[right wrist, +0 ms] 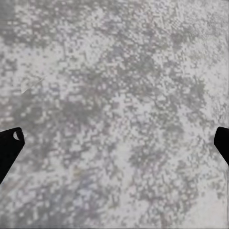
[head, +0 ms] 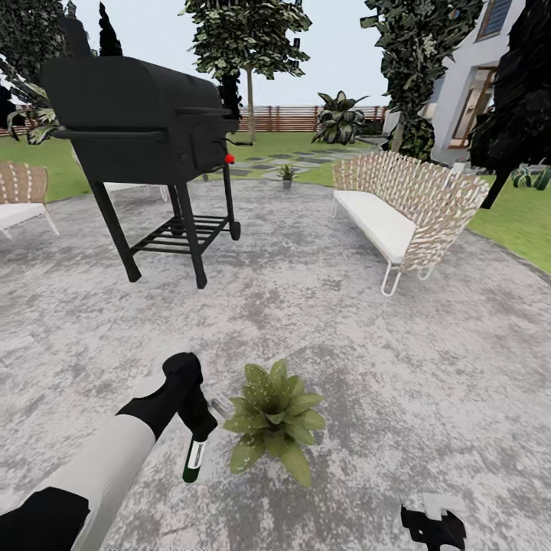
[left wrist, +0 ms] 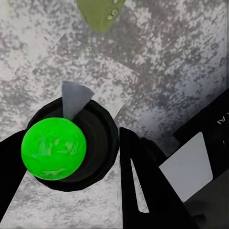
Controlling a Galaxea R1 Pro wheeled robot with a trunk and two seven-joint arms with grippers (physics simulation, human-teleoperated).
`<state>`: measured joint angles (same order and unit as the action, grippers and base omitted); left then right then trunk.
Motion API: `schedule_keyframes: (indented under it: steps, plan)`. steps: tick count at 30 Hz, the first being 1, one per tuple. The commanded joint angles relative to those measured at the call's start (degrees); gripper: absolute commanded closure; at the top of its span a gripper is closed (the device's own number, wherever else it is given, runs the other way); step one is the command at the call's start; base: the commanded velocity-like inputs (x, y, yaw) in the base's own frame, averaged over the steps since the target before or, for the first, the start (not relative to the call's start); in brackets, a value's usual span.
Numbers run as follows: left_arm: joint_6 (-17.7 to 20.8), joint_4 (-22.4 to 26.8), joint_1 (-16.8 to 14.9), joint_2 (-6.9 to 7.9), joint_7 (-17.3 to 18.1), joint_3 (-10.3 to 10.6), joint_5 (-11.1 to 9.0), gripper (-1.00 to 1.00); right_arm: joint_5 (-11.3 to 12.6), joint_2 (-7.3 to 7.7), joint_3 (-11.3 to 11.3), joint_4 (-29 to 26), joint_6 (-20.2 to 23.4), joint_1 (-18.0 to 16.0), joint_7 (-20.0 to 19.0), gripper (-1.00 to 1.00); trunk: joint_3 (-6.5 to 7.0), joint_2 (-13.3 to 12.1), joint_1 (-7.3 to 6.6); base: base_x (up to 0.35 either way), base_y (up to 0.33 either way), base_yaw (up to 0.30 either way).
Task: Pick up the pesticide atomizer in the garden and spray insectifuge to fully cover both potted plants in the garden.
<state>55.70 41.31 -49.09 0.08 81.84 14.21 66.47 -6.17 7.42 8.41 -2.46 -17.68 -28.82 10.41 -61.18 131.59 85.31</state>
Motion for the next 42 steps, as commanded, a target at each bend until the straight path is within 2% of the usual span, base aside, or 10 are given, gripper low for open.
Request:
schedule_keyframes:
  steps: [1, 6, 25, 37, 39, 42]
  plan:
    - [0.6, 0.1, 0.0, -0.02, 0.6, 0.1, 0.6, 1.0, -0.6, -0.02, 0.5, 0.0, -0.2, 0.0, 0.1, -1.0, -0.05, 0.0, -0.01, 0.0, -0.263, 0.047]
    - [0.6, 0.2, 0.0, 0.08, 0.6, 0.0, 0.7, 1.0, -0.6, -0.04, 0.5, 0.0, -0.2, 0.0, 0.1, -1.0, -0.05, 0.0, -0.01, 0.0, -0.273, 0.014]
    - [0.7, 0.2, 0.0, 0.81, 0.6, -0.2, 0.7, 1.0, -0.5, -0.05, 0.5, 0.0, -0.2, 0.0, 0.1, -1.0, -0.05, 0.0, -0.01, -0.013, -0.274, 0.261]
    - [0.8, 0.1, 0.4, 1.25, 0.5, -0.3, 0.9, 1.0, -0.6, -0.39, 0.5, 0.0, -0.2, 0.0, 0.1, -1.0, -0.05, 0.0, -0.01, 0.128, -0.203, 0.014]
    - [0.8, 0.1, 0.7, 1.26, 0.5, -0.3, 1.1, 1.0, -0.6, -0.39, 0.5, 0.0, -0.2, 0.0, 0.1, -1.0, -0.05, 0.0, -0.01, 0.022, -0.013, 0.147]
    - [0.8, 0.1, 0.9, 1.2, 0.5, -0.3, 2.5, 1.0, -0.6, -0.39, 0.5, 0.0, -0.2, 0.0, 0.1, -1.0, -0.05, 0.0, -0.01, 0.005, -0.003, 0.226]
